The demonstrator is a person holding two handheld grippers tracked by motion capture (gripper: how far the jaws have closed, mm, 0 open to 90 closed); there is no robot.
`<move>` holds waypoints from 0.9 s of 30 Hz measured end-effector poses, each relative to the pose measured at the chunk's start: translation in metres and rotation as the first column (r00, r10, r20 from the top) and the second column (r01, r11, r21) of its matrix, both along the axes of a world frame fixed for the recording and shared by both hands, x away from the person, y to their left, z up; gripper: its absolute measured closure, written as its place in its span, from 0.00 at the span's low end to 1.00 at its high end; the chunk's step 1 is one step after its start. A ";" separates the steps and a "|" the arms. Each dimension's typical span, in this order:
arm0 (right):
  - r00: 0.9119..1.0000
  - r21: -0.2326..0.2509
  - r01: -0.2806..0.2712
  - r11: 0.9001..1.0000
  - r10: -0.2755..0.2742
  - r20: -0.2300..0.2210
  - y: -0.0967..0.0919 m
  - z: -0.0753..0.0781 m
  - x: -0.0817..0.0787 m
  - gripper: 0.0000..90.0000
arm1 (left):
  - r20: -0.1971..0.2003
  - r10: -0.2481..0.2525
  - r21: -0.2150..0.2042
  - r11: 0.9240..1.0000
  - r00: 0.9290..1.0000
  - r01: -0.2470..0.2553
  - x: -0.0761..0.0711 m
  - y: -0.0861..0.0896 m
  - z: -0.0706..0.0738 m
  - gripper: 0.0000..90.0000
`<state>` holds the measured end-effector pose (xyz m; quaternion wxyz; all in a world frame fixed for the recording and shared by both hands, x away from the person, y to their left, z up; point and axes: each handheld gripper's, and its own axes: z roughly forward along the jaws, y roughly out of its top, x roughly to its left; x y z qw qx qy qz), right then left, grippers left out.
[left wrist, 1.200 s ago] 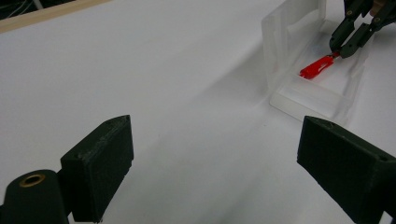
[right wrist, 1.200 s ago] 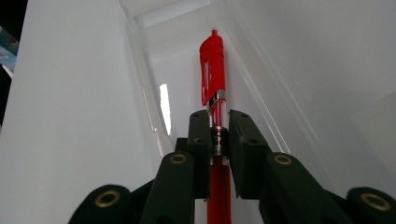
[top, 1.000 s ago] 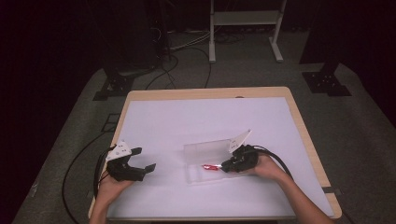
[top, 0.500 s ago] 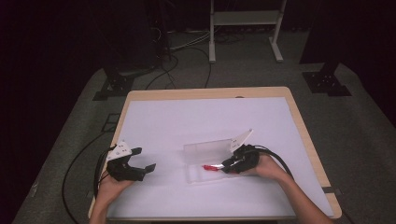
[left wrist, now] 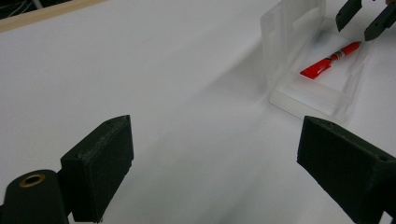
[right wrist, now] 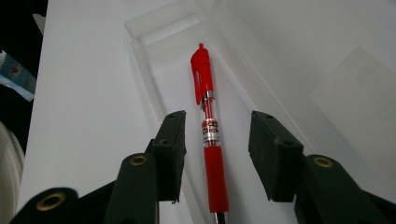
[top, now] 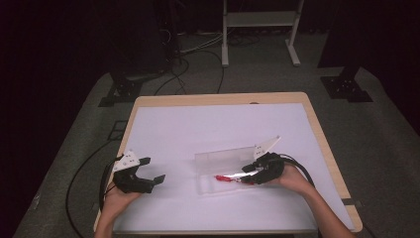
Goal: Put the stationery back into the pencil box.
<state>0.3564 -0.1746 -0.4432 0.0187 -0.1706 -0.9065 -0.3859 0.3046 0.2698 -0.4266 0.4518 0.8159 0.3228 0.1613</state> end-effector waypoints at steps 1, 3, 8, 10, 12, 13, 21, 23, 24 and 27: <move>1.000 0.003 0.007 1.000 -0.007 -0.001 -0.001 0.001 0.000 0.61 | -0.001 0.000 -0.001 1.000 1.000 0.000 0.000 0.000 0.000 0.11; 1.000 0.009 0.018 1.000 -0.018 -0.002 -0.005 0.002 0.000 0.58 | -0.002 -0.002 0.001 1.000 1.000 0.002 0.000 -0.001 0.000 0.11; 0.999 0.007 0.039 0.999 -0.039 0.008 -0.011 0.007 -0.002 0.51 | -0.002 -0.004 0.003 1.000 1.000 0.004 0.000 -0.001 0.000 0.11; 0.999 0.008 0.049 0.999 -0.049 0.008 -0.015 0.009 -0.002 0.48 | -0.003 -0.004 0.000 1.000 1.000 0.004 0.000 -0.001 0.000 0.11; 0.998 0.007 0.063 0.998 -0.063 0.012 -0.019 0.011 -0.003 0.47 | -0.001 -0.004 0.000 1.000 1.000 0.004 0.000 0.000 0.000 0.11; 0.997 0.012 0.069 0.998 -0.069 0.016 -0.021 0.012 -0.003 0.45 | -0.002 -0.003 0.000 1.000 1.000 0.003 0.000 0.000 0.000 0.11; 0.993 0.030 0.112 0.993 -0.113 0.032 -0.034 0.015 -0.007 0.40 | -0.003 -0.003 -0.001 1.000 1.000 0.003 0.000 -0.001 0.000 0.11; 0.992 0.033 0.123 0.992 -0.124 0.030 -0.038 0.016 -0.009 0.39 | -0.003 -0.003 -0.001 1.000 1.000 0.003 0.000 -0.001 0.000 0.11; 0.991 0.036 0.132 0.991 -0.133 0.032 -0.040 0.017 -0.010 0.39 | -0.003 -0.002 -0.001 1.000 1.000 0.002 0.000 0.000 0.000 0.11; 0.987 0.047 0.155 0.987 -0.157 0.043 -0.047 0.017 -0.013 0.38 | -0.002 -0.002 -0.002 1.000 1.000 0.002 -0.001 0.000 0.000 0.11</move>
